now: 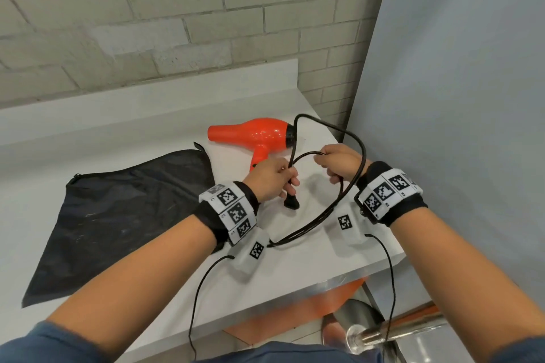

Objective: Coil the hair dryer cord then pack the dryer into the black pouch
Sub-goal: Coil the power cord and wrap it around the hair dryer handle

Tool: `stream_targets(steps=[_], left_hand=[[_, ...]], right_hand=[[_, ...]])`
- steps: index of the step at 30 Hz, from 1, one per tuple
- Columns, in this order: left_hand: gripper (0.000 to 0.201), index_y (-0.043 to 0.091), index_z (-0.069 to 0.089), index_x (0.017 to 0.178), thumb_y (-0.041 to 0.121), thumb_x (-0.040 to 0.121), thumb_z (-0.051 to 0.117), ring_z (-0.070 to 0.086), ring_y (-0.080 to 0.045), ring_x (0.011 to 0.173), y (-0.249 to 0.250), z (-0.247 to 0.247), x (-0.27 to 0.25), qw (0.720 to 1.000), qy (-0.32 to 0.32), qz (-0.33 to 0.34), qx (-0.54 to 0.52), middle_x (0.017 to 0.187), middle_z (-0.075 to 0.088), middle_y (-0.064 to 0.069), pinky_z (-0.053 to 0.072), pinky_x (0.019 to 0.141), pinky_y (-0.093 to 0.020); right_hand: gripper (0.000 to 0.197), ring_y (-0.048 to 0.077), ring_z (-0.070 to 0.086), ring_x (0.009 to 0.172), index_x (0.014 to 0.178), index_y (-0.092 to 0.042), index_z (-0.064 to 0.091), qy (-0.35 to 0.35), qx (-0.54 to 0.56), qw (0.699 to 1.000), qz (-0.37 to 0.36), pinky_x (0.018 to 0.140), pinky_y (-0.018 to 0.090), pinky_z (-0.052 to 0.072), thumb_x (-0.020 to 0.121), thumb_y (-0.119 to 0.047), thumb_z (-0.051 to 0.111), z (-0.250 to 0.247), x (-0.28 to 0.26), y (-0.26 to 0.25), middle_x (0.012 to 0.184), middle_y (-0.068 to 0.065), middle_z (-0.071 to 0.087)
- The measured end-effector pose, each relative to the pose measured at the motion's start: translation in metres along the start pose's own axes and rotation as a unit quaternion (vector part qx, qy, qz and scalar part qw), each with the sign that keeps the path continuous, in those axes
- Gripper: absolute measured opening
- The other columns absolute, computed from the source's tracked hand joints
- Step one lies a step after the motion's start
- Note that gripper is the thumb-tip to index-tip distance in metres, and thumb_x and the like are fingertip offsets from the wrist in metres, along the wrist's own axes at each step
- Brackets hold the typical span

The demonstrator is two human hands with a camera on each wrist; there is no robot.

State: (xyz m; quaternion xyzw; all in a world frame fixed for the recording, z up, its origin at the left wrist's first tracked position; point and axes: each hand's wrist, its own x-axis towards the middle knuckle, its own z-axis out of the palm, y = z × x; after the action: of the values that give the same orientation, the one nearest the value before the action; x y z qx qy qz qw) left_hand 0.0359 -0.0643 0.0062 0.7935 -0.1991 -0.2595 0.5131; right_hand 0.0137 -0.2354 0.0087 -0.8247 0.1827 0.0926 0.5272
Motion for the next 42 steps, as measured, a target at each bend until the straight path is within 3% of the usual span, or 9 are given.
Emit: stream_targets(steps=[5, 8, 19, 21, 25, 27, 31, 36, 42], left_hand=[[0.028, 0.014, 0.048, 0.077, 0.008, 0.097, 0.03, 0.062, 0.0, 0.056, -0.007, 0.011, 0.009, 0.997, -0.051, -0.054, -0.033, 0.078, 0.059, 0.0, 0.046, 0.059, -0.019], [0.026, 0.014, 0.049, 0.078, 0.01, 0.097, 0.032, 0.063, 0.002, 0.054, -0.001, 0.013, 0.011, 0.994, -0.056, -0.063, -0.068, 0.079, 0.059, 0.0, 0.048, 0.061, -0.019], [0.023, 0.007, 0.059, 0.101, 0.023, 0.095, 0.044, 0.065, -0.002, 0.062, -0.004, -0.003, 0.007, 0.996, -0.008, -0.077, -0.036, 0.108, 0.062, -0.001, 0.043, 0.047, -0.012], [0.023, 0.006, 0.059, 0.106, 0.021, 0.093, 0.047, 0.065, -0.009, 0.072, -0.002, -0.01, 0.005, 0.996, -0.02, -0.084, -0.016, 0.113, 0.061, -0.003, 0.047, 0.052, -0.017], [0.014, 0.015, 0.06, 0.074, 0.023, 0.086, 0.057, 0.061, -0.006, 0.057, -0.003, -0.027, 0.002, 0.987, 0.045, -0.047, 0.148, 0.074, 0.062, 0.002, 0.047, 0.062, -0.027], [0.008, 0.017, 0.055, 0.082, 0.024, 0.085, 0.058, 0.06, -0.016, 0.07, -0.006, -0.033, 0.003, 0.978, 0.089, -0.017, 0.186, 0.088, 0.061, -0.001, 0.048, 0.067, -0.032], [0.036, 0.012, 0.041, 0.128, 0.019, 0.093, 0.045, 0.059, -0.012, 0.067, -0.007, -0.028, 0.008, 0.99, -0.064, -0.08, 0.093, 0.109, 0.051, -0.002, 0.044, 0.052, -0.023], [0.027, 0.017, 0.055, 0.076, 0.018, 0.096, 0.036, 0.045, -0.007, 0.043, -0.014, -0.039, 0.019, 0.998, -0.002, -0.041, 0.043, 0.065, 0.043, 0.0, 0.039, 0.047, -0.024], [0.03, 0.017, 0.05, 0.07, 0.015, 0.096, 0.036, 0.043, -0.006, 0.04, -0.023, -0.054, 0.033, 0.985, 0.13, -0.064, -0.095, 0.063, 0.045, 0.001, 0.038, 0.048, -0.022]], right_hand=[[0.023, 0.008, 0.053, 0.081, 0.075, -0.023, 0.052, -0.101, 0.104, 0.988, -0.052, 0.072, 0.028, 0.042, 0.095, -0.016, 0.043, 0.0, -0.013, -0.006, 0.089, -0.005, 0.057], [0.025, 0.011, 0.054, 0.086, 0.081, -0.027, 0.053, -0.174, 0.102, 0.977, -0.068, 0.071, 0.027, 0.037, 0.098, -0.017, 0.037, 0.004, -0.017, -0.003, 0.091, -0.003, 0.057], [0.027, 0.017, 0.045, 0.12, 0.111, -0.028, 0.055, -0.194, 0.069, 0.972, -0.113, 0.095, 0.033, 0.029, 0.097, -0.013, 0.037, 0.011, -0.016, -0.002, 0.123, 0.006, 0.054], [0.03, 0.017, 0.047, 0.117, 0.109, -0.027, 0.056, -0.205, 0.057, 0.971, -0.106, 0.097, 0.035, 0.032, 0.098, -0.01, 0.033, 0.012, -0.016, -0.003, 0.12, 0.002, 0.055], [0.028, 0.016, 0.058, 0.106, 0.103, -0.024, 0.06, -0.206, 0.059, 0.973, -0.09, 0.095, 0.034, 0.04, 0.099, -0.016, 0.034, 0.012, -0.015, 0.003, 0.117, -0.002, 0.057], [0.027, 0.013, 0.068, 0.084, 0.102, -0.018, 0.06, -0.203, 0.109, 0.971, -0.068, 0.082, 0.026, 0.051, 0.099, -0.013, 0.034, 0.011, -0.013, 0.008, 0.108, -0.004, 0.058], [0.029, 0.01, 0.047, 0.064, 0.093, -0.019, 0.063, -0.168, 0.122, 0.977, -0.038, 0.063, 0.022, 0.045, 0.099, -0.014, 0.035, 0.013, -0.012, 0.011, 0.097, -0.005, 0.058], [0.027, 0.007, 0.037, 0.057, 0.084, -0.021, 0.061, -0.012, 0.007, 1.0, -0.008, 0.047, 0.016, 0.031, 0.095, -0.032, 0.039, 0.0, -0.014, 0.015, 0.082, -0.006, 0.053], [0.014, 0.023, 0.045, 0.083, 0.092, -0.013, 0.048, 0.143, -0.224, 0.962, 0.067, 0.07, 0.026, 0.036, 0.092, -0.007, 0.036, -0.034, -0.022, 0.045, 0.093, 0.012, 0.049]])
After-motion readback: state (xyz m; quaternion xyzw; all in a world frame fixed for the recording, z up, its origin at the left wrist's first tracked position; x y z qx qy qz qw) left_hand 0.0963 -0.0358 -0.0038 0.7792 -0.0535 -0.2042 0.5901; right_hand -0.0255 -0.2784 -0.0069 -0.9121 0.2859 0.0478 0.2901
